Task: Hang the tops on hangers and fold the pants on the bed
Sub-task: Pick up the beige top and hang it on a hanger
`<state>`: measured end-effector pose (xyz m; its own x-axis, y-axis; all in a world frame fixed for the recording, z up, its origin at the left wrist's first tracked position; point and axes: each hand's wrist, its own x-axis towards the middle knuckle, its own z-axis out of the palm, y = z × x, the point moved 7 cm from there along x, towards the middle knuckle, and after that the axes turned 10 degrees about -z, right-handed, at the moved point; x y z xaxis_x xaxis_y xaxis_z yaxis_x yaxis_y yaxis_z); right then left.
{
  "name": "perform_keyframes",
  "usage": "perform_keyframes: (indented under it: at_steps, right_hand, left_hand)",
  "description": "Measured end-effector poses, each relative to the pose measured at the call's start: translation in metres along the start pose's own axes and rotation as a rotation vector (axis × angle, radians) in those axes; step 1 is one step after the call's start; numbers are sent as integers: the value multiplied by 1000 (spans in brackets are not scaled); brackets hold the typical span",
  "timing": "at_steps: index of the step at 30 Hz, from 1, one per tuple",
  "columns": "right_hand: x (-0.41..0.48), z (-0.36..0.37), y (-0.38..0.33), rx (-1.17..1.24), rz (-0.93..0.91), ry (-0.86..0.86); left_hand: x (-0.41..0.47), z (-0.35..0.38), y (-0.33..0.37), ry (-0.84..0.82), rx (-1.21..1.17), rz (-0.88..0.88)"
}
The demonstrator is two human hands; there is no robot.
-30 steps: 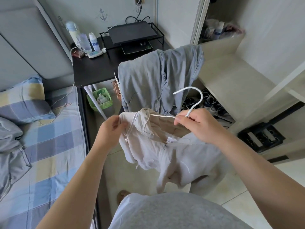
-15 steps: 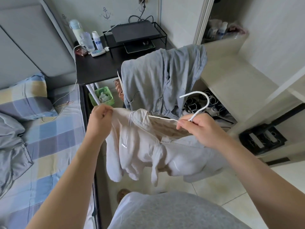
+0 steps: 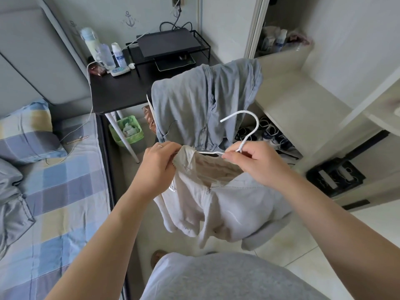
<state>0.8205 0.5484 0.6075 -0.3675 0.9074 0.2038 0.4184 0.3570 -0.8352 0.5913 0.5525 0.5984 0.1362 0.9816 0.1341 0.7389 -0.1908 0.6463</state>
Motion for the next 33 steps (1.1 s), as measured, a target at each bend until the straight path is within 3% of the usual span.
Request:
perform_keyframes:
  at_steps: [3,8,12,17,19,24,28,33]
  right_hand:
    - [-13,-25,11,-102,-13,-26]
    - [-61,-68,68,-291,299,-99]
    - [-71,-71,55,-307,244,-24]
    - [-76,-71,37,-231,218,-59]
    - [-84,-78,33,-164,220,21]
    - [-107,-107,40,-46,306,413]
    - [-104,-128,47,61,344,647]
    - [-61,-152,50,27,339,745]
  left_hand:
    - [2,-5,-6,53,-61,-47]
    - [7,-13,-22,81,-149,-157]
    - [24,3,-7,1,-132,-144]
    - [65,36,22,-42,-21,-186]
    - [78,51,38,-45,-32,-161]
    - [81,88,73,-60,-186,-269]
    - [71,121,98,-326,-343,-169]
    - [74,156,123,-642,-381,-78]
